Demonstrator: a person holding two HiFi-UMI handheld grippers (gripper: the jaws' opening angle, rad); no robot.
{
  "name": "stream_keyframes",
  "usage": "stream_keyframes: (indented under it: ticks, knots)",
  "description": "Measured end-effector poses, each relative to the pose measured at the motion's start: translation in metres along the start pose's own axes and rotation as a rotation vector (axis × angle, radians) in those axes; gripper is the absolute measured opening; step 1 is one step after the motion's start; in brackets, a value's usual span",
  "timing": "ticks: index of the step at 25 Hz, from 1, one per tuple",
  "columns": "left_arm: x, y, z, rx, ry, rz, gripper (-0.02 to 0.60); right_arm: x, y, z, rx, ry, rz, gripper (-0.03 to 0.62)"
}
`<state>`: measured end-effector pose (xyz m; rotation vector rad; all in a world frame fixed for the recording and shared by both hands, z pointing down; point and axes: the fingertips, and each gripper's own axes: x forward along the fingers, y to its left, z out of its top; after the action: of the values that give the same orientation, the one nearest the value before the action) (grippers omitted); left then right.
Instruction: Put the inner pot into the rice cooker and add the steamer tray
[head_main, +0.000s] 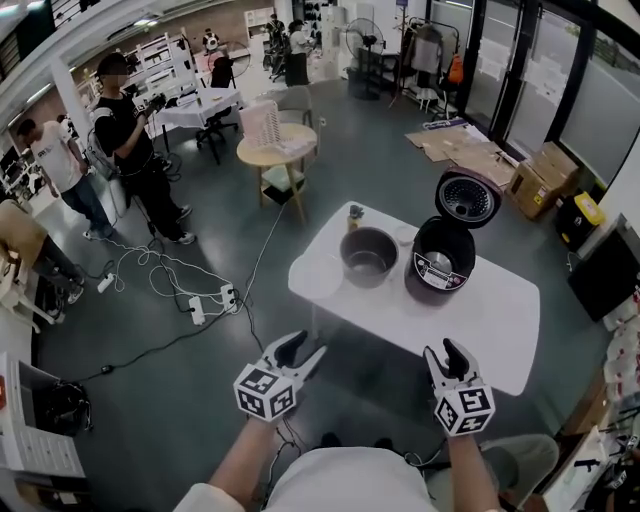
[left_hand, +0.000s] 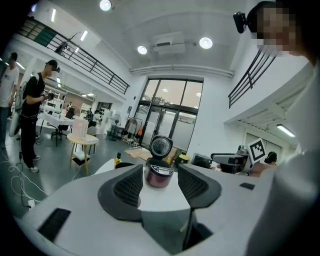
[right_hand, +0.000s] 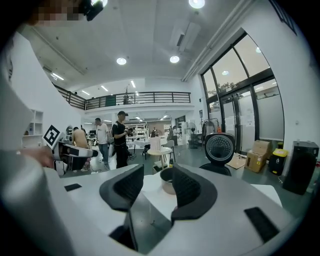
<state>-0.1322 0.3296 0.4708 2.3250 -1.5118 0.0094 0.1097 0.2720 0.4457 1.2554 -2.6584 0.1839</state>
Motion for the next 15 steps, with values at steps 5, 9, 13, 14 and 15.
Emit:
stream_keyframes:
  ticks: [5, 9, 13, 14, 15]
  knots:
    - [-0.002, 0.015, -0.003, 0.010, 0.011, -0.014, 0.231, 0.009, 0.010, -0.002, -0.014, 0.001, -0.018, 0.193]
    - [-0.001, 0.025, 0.003, 0.013, 0.010, -0.013, 0.230, 0.017, 0.015, 0.001, -0.013, 0.000, -0.023, 0.193]
    - [0.001, 0.034, 0.003, 0.006, 0.010, -0.011, 0.230, 0.025, 0.017, -0.004, -0.006, 0.011, -0.023, 0.193]
    - [0.002, 0.036, 0.002, 0.004, 0.013, -0.009, 0.230, 0.028, 0.017, -0.004, -0.005, 0.013, -0.023, 0.193]
    - [0.003, 0.038, 0.002, 0.002, 0.015, -0.006, 0.230, 0.030, 0.016, -0.005, -0.005, 0.015, -0.023, 0.193]
